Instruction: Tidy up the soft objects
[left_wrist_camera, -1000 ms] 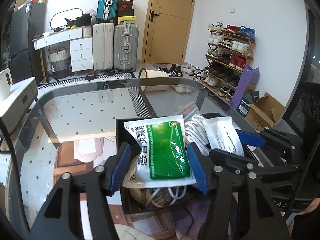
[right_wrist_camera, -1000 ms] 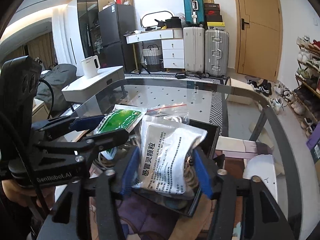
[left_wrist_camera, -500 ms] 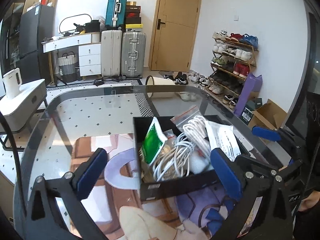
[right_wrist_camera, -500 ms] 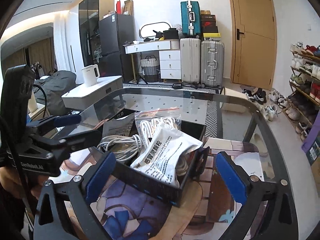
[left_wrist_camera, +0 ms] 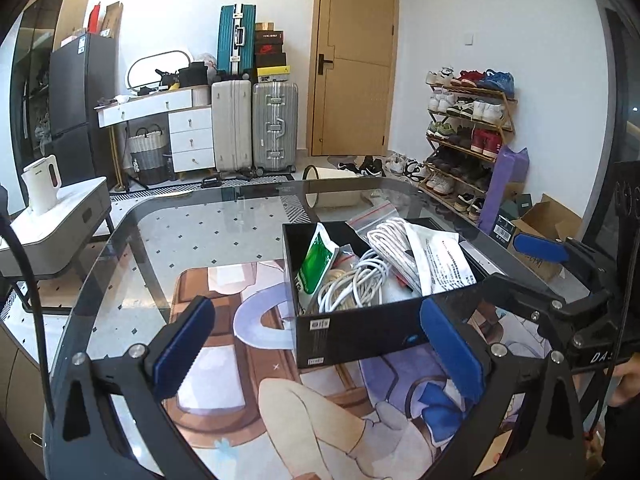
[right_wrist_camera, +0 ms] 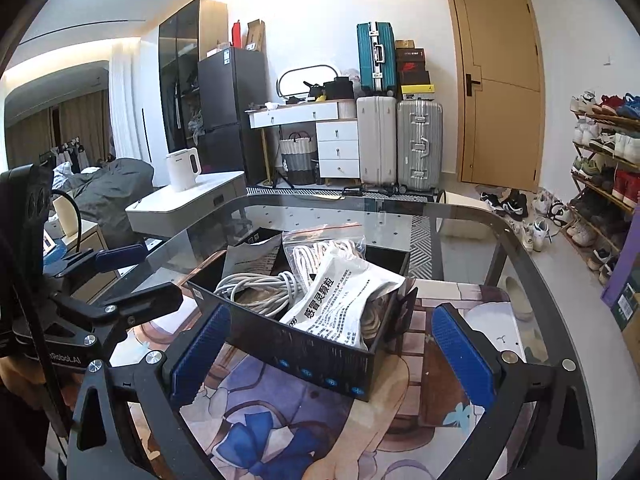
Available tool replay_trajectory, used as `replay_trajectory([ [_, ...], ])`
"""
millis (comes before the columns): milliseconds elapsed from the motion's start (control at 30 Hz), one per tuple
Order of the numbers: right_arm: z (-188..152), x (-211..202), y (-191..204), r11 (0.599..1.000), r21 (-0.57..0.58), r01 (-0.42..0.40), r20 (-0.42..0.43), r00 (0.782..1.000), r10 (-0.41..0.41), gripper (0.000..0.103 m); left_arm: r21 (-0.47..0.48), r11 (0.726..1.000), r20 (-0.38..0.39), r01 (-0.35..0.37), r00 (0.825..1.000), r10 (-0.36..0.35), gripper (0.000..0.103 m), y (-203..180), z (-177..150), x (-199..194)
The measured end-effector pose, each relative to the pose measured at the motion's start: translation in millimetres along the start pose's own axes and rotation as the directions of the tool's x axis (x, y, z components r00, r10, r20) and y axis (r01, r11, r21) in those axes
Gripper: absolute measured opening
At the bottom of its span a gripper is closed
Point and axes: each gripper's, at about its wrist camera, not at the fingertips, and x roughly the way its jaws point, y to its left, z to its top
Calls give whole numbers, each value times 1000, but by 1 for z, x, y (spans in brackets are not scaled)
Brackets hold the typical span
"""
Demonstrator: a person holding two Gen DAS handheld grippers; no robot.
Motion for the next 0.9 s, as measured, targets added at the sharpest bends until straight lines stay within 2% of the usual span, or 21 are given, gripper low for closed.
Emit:
replay_trajectory([
  [533,-17,-8,-1,999,-4,37,31,999,-37,102,-5,1000,35,-23,999,23,103,3,-22,-1],
  [900,-21,-15,5,998,-28,55,71,996,-52,102,-30,999,71,-15,997,17,103,6,-23,-7],
])
